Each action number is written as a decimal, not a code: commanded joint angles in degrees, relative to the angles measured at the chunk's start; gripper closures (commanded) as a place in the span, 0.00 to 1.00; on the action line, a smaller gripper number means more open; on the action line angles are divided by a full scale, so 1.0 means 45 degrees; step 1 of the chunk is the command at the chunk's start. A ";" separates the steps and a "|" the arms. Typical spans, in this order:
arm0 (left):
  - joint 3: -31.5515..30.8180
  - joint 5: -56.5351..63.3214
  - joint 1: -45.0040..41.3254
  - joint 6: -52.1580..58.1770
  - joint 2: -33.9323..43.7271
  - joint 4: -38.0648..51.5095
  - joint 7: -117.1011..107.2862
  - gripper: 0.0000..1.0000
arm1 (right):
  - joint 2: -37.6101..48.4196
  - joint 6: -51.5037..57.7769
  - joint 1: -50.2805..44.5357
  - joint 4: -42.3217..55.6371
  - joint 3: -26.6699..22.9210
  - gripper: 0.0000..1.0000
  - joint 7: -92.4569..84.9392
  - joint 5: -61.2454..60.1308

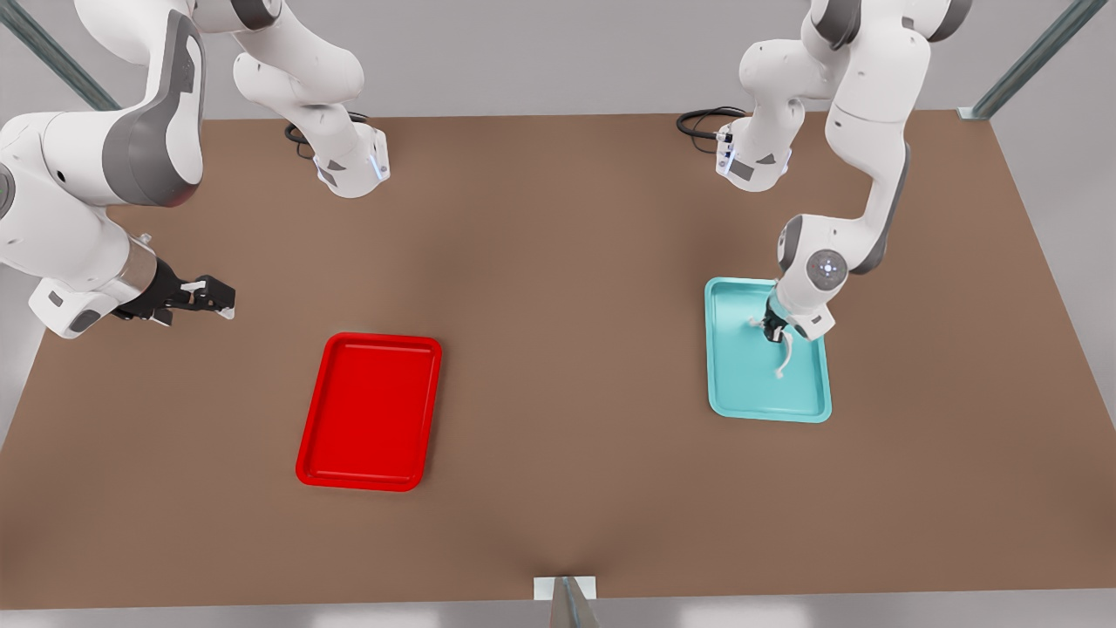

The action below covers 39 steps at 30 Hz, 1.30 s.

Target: Take the drainage pipe clamp from the left arm, pass it to the right arm, and place it in the plate on the right side

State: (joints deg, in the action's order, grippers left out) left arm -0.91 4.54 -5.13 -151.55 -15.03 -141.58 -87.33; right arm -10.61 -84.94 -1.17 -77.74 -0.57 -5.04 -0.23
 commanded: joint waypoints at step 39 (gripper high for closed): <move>-0.3705 -0.2142 -0.6105 0.4362 -0.6347 1.6658 2.1984 0.79 | -0.0592 -0.4171 -0.1108 -0.2901 0.3486 0.00 -0.0502 -0.1297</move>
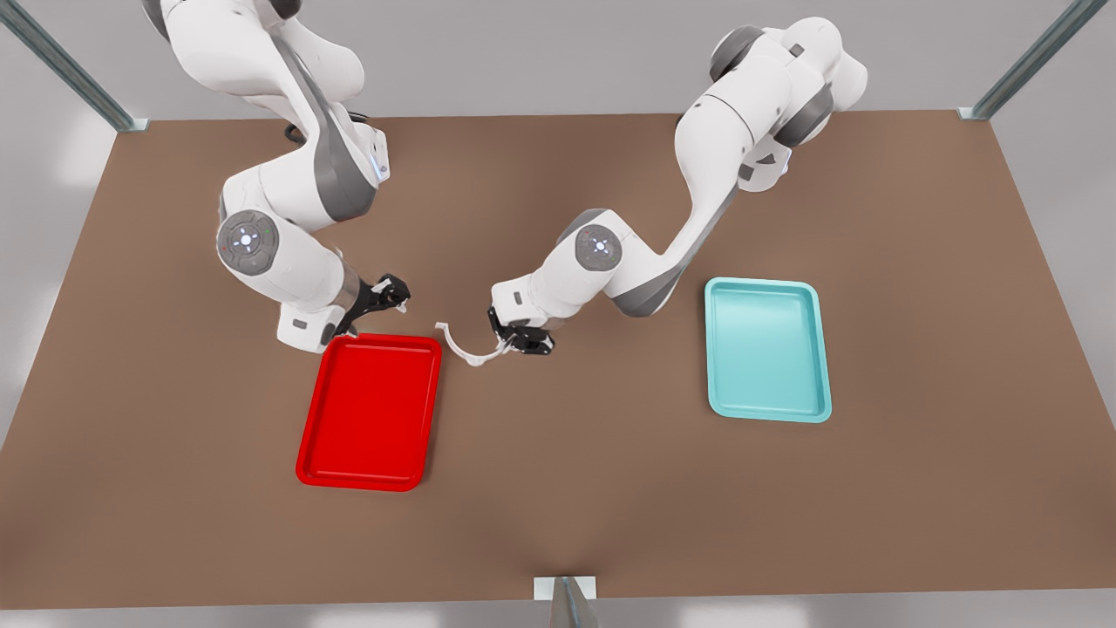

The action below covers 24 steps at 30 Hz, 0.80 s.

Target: Take the drainage pipe clamp from the left arm, pass it to the right arm, and place it in the plate on the right side

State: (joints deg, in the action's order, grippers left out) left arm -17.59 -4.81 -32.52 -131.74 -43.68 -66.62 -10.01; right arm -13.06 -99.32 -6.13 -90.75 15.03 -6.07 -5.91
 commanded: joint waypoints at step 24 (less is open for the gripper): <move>0.0061 -0.0064 -0.0020 -0.0040 0.0019 0.0001 0.4412 0.79 | -0.1960 -0.1757 -0.1157 0.0127 0.0586 0.00 0.3789 -0.0015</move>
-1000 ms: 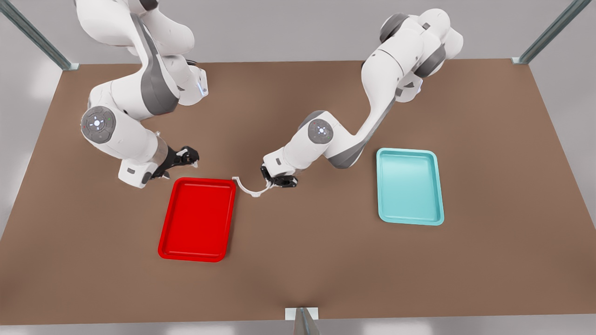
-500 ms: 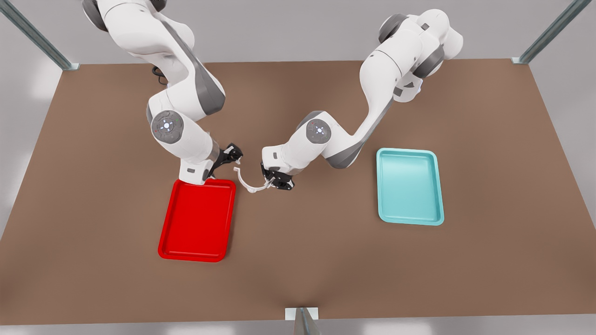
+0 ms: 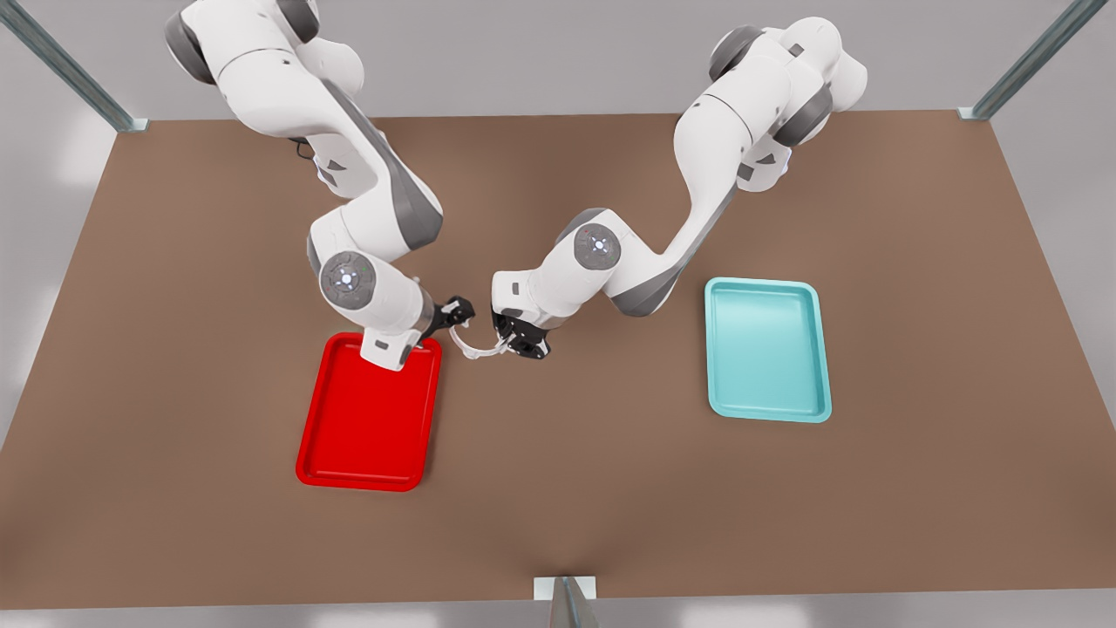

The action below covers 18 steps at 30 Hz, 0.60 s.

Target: Take the drainage pipe clamp from the left arm, pass it to the right arm, and place it in the plate on the right side

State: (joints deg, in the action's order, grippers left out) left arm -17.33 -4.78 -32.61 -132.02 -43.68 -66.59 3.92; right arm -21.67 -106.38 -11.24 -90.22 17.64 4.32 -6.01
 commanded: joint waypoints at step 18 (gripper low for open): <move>-0.0152 -0.0091 -0.0019 -0.0039 -0.0293 0.0657 0.0438 0.00 | -0.0184 -0.0208 0.0272 0.0166 -0.0053 0.79 0.1442 0.0067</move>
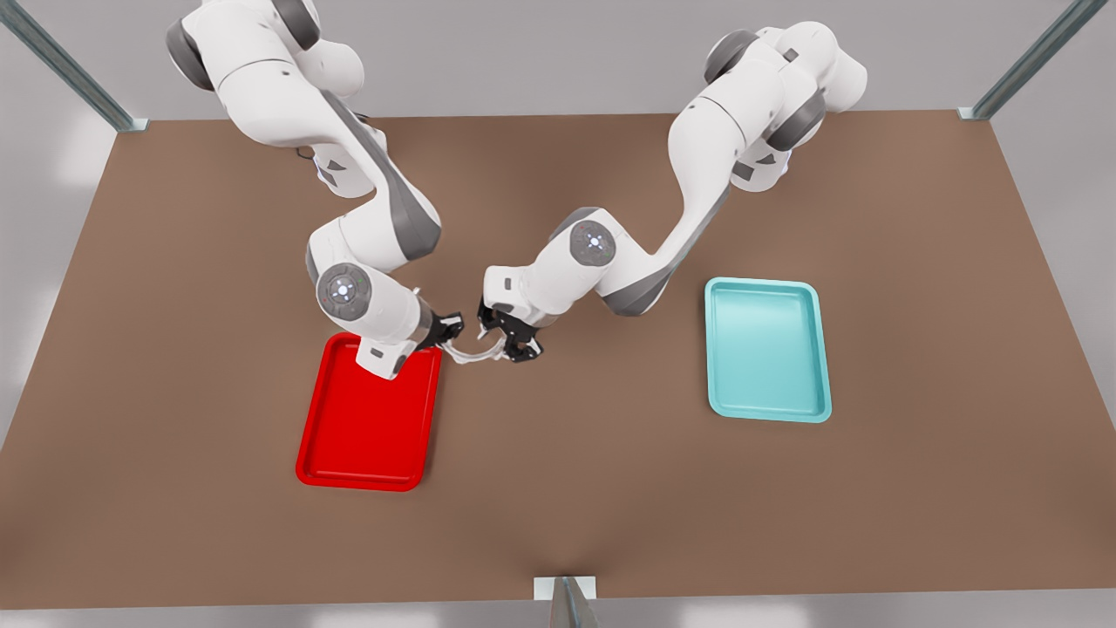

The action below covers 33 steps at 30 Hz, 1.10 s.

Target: Take the drainage pipe clamp from the left arm, pass it to the right arm, and place it in the plate on the right side

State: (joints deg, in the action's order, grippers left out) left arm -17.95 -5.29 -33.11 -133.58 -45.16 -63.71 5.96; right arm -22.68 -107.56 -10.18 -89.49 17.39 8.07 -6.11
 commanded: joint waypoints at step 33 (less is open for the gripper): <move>0.4068 0.1235 0.6264 0.8650 0.7243 -0.4046 -0.1189 0.00 | 0.1758 0.1964 0.4742 0.1543 0.0061 0.00 -0.1266 0.3077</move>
State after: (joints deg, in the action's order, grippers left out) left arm 0.36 0.16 -4.97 -94.50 -12.64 -81.96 4.52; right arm -15.86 -112.23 11.11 -85.26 17.71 10.18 8.68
